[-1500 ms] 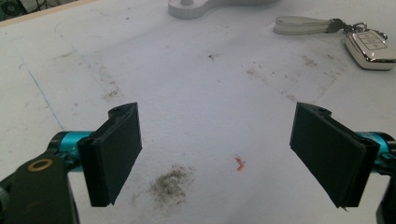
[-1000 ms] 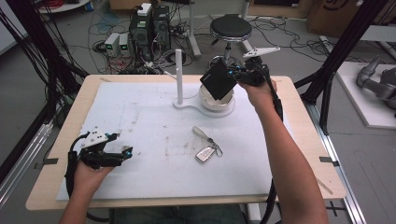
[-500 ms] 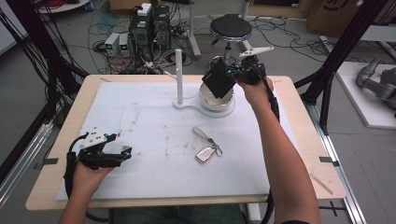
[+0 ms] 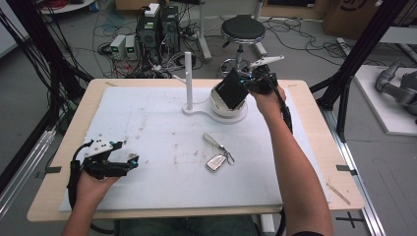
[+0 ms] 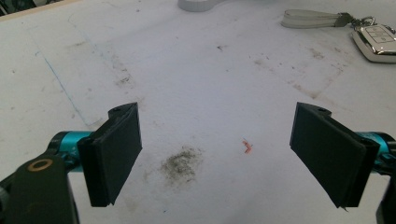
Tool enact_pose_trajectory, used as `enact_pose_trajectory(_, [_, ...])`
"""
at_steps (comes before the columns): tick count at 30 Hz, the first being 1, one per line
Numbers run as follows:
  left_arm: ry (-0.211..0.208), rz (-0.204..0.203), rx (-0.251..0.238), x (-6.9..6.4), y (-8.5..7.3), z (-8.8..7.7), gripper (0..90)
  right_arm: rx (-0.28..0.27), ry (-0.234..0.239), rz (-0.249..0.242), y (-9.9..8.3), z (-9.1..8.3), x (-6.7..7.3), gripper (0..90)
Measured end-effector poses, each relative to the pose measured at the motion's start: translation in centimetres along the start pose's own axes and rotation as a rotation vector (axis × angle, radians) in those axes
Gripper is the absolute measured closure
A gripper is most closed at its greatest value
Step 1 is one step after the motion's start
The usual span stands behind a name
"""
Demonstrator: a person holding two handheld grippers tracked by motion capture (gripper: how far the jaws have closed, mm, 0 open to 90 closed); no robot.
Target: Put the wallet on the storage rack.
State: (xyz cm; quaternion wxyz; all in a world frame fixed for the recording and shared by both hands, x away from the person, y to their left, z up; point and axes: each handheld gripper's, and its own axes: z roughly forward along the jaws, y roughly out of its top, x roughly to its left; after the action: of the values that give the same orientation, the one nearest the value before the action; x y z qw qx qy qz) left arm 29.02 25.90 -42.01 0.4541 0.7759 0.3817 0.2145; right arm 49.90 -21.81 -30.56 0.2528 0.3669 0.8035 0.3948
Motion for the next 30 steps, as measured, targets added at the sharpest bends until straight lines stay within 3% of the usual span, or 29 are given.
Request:
enact_pose_trajectory(8, [-0.002, 0.001, 0.004, -0.1, 0.0, 0.1, 16.6, 0.029, 0.005, -0.001, -0.3, 1.0, 0.5, 83.6])
enact_pose_trajectory(12, [-0.001, 0.002, 0.003, -0.1, 0.0, 0.0, 16.6, 0.071, 0.013, -0.008, -0.6, 2.1, 1.1, 83.1])
enact_pose_trajectory(14, [-0.002, 0.001, 0.002, -0.1, 0.0, 0.0, 16.6, 0.062, 0.013, -0.014, -0.8, 2.4, 1.3, 81.9])
enact_pose_trajectory(17, [-0.004, 0.001, 0.002, 0.0, -0.1, 0.0, 16.6, 0.059, 0.015, 0.004, -1.0, 2.6, 1.4, 76.1])
enact_pose_trajectory(18, [-0.004, 0.002, 0.004, 0.0, -0.1, 0.0, 16.6, 0.045, 0.021, 0.033, -1.3, 2.7, 1.2, 68.0])
enact_pose_trajectory(20, [-0.008, 0.002, 0.003, 0.0, 0.0, 0.0, 16.6, 0.036, 0.011, 0.051, -1.5, 2.4, 1.0, 60.2])
enact_pose_trajectory(23, [-0.01, 0.007, 0.004, 0.0, 0.0, 0.1, 16.6, 0.031, 0.004, 0.065, -1.8, 2.1, 0.6, 56.4])
enact_pose_trajectory(25, [-0.011, 0.007, 0.002, -0.1, 0.1, 0.2, 16.6, 0.016, -0.01, 0.087, -2.2, 1.3, 0.3, 46.9])
enact_pose_trajectory(30, [-0.021, 0.012, -0.002, -0.3, 0.5, 0.7, 16.6, 0.01, -0.001, 0.111, -2.6, 0.1, -0.2, 38.6])
